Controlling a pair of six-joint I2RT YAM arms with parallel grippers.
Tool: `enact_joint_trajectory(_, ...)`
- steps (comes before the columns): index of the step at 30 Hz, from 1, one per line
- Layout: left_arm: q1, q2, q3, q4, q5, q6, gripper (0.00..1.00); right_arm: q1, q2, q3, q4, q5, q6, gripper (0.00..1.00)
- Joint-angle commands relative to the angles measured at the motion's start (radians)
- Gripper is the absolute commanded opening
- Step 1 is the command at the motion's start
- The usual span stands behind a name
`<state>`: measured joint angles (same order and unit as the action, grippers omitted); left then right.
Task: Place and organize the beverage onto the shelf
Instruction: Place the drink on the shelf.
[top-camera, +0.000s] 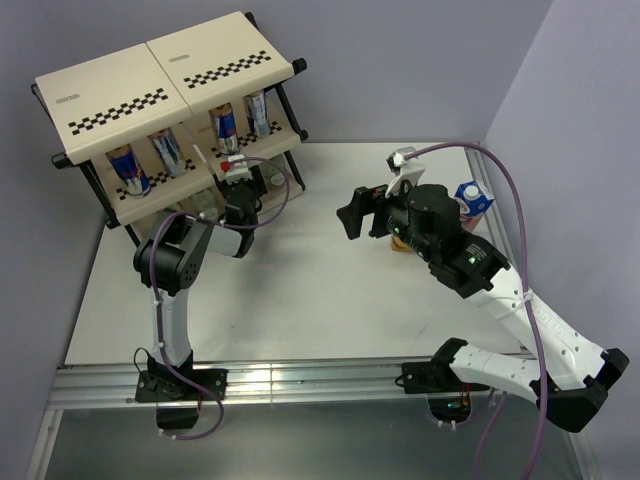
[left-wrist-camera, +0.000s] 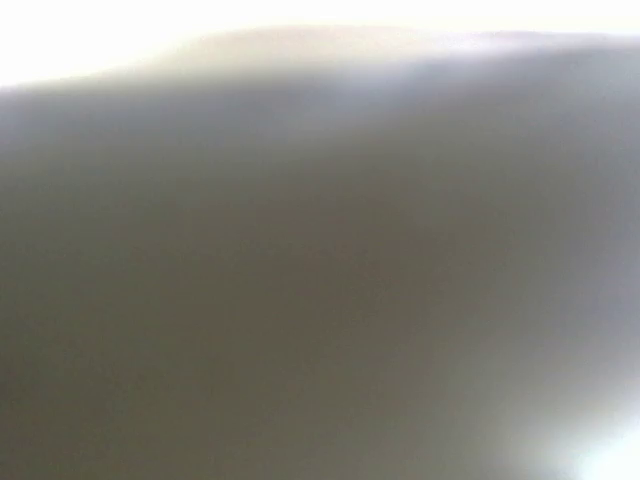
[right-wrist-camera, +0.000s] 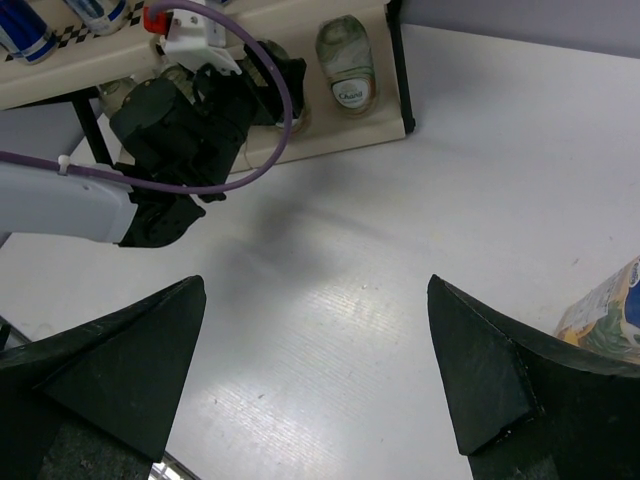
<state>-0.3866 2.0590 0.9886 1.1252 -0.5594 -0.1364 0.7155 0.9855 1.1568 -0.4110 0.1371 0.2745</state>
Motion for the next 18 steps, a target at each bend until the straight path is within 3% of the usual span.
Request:
enact_joint_trajectory(1, 0.028, -0.003, 0.076, 0.096, -0.010, -0.008, 0.04, -0.001, -0.013, -0.002, 0.040, -0.014, -0.011, 0.99)
enact_joint_trajectory(4, 0.026, -0.011, 0.058, 0.097, 0.004, -0.022, 0.23, -0.002, -0.016, -0.005, 0.038, -0.014, -0.012, 0.99)
enact_joint_trajectory(5, 0.028, -0.019, 0.052, 0.103, 0.001, -0.028, 0.35, -0.002, -0.021, -0.005, 0.040, -0.014, -0.011, 0.99)
enact_joint_trajectory(11, 0.025, -0.028, 0.041, 0.088, 0.007, -0.037, 0.69, -0.001, -0.030, -0.011, 0.044, -0.021, -0.011, 0.99)
enact_joint_trajectory(14, 0.022, -0.040, 0.038, 0.068, -0.007, -0.045, 0.81, -0.001, -0.031, -0.012, 0.044, -0.022, -0.011, 0.99)
enact_joint_trajectory(18, 0.015, -0.059, 0.013, 0.077, -0.023, -0.051, 0.87, -0.001, -0.036, -0.012, 0.046, -0.022, -0.011, 0.99)
